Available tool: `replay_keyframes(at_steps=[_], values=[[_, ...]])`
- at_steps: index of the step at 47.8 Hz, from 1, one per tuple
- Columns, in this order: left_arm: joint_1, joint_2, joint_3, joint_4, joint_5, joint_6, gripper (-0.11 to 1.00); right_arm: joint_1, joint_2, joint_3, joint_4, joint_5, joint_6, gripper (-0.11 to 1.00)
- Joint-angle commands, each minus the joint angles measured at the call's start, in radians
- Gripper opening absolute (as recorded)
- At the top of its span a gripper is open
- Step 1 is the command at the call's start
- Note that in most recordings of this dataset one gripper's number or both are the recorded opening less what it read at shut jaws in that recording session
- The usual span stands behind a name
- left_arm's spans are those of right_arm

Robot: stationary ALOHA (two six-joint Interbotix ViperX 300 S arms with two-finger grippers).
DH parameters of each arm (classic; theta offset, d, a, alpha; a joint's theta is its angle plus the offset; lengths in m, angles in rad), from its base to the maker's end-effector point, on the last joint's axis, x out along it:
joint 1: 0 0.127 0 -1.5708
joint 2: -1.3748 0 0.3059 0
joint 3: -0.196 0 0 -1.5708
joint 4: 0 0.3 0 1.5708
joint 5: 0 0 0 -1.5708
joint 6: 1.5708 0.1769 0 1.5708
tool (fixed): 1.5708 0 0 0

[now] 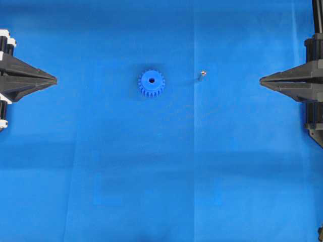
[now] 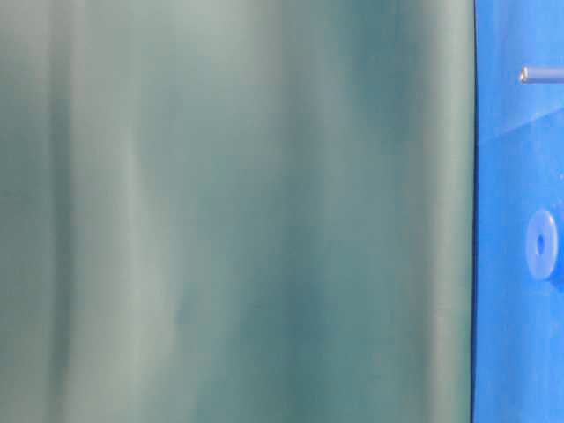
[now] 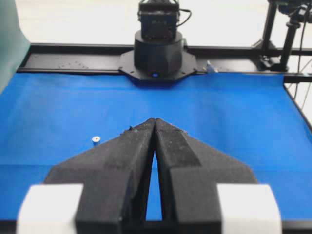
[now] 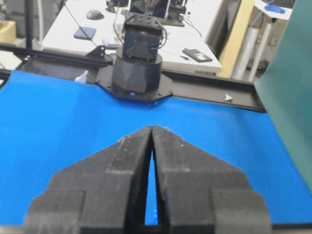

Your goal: Insert the shaft placed at a random location into the center hole of the small gear at another random location.

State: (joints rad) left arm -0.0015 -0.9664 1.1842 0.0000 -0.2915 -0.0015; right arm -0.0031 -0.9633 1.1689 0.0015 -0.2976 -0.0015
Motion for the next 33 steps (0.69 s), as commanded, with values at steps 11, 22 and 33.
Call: replay_keyframes(at_steps=[11, 22, 33], values=[[0.002, 0.002, -0.017, 0.003, 0.006, -0.011, 0.0, -0.026, 0.043, -0.028, -0.011, 0.021, -0.023, -0.06], [0.002, -0.003, -0.017, 0.002, 0.003, -0.011, 0.0, -0.072, 0.103, -0.017, -0.008, -0.023, -0.021, -0.06], [0.002, -0.018, -0.012, 0.003, 0.003, -0.011, 0.0, -0.13, 0.258, -0.005, 0.035, -0.106, -0.02, 0.05]])
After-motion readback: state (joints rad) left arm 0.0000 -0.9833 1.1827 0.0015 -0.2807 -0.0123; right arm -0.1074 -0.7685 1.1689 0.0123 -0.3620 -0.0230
